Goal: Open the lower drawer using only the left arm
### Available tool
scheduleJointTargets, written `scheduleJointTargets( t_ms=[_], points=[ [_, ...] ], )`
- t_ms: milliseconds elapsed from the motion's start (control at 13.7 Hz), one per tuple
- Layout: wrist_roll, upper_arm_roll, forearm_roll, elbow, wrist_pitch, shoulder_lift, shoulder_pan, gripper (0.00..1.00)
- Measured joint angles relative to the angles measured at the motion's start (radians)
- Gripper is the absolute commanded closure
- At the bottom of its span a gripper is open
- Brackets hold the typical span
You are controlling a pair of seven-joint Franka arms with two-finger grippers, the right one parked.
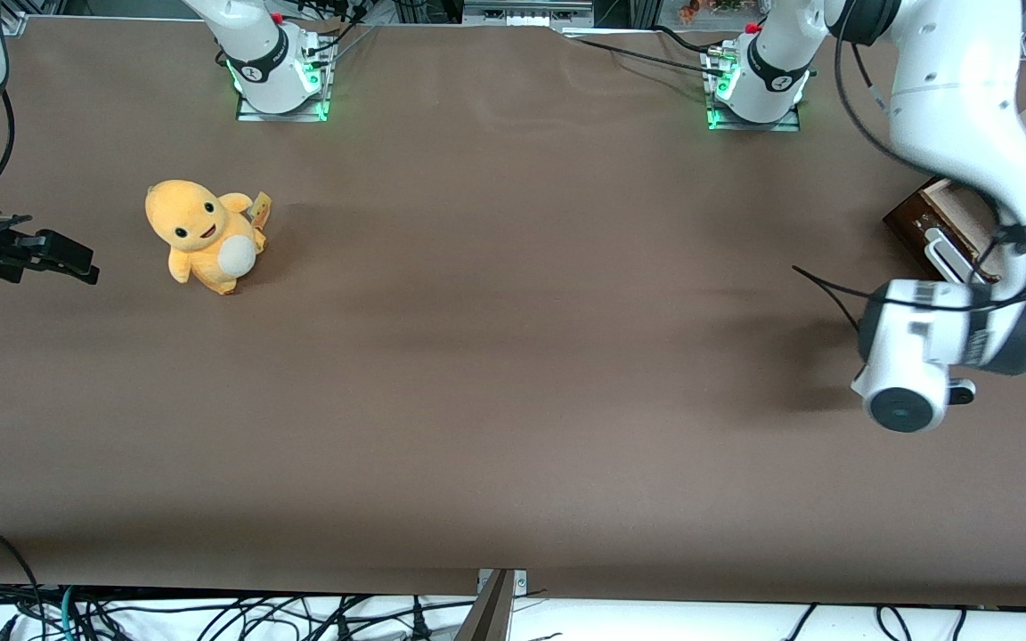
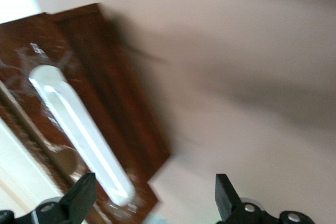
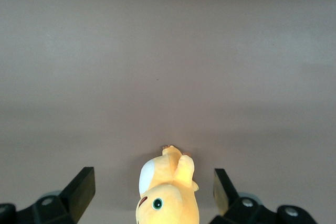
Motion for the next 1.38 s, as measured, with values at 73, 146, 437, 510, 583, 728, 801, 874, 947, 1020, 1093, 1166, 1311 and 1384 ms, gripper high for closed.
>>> scheduleJointTargets(
  t_ms=[73,146,437,510,583,728,801,874,947,1020,1093,1166,1311,1384],
  points=[
    [0.003,0.0,-0.087,0.025,-0.001,-0.028,0.001,0.0],
    [0.005,0.0,-0.167,0.039,0.003,-0.058,0.002,0.0],
    [0.012,-0.004,-0.364,0.052,0.11,-0.175,0.001,0.0],
    [0.025,-0.005,-0.375,0.052,0.114,-0.204,0.001,0.0],
    [0.061,-0.006,-0.378,0.052,0.116,-0.23,0.001,0.0],
    [0.158,-0.006,-0.378,0.052,0.117,-0.266,0.007,0.0],
    [0.189,-0.006,-0.379,0.051,0.118,-0.281,0.018,0.0],
    [0.216,-0.006,-0.381,0.051,0.118,-0.294,0.032,0.0],
    [0.238,-0.006,-0.382,0.051,0.118,-0.308,0.04,0.0],
    [0.254,-0.006,-0.382,0.051,0.118,-0.322,0.044,0.0],
    [0.259,-0.007,-0.383,0.05,0.118,-0.334,0.044,0.0],
    [0.261,-0.01,-0.383,0.05,0.118,-0.342,0.043,0.0],
    [0.275,-0.014,-0.383,0.05,0.118,-0.35,0.041,0.0],
    [0.284,-0.014,-0.383,0.049,0.118,-0.355,0.041,0.0]
  ],
)
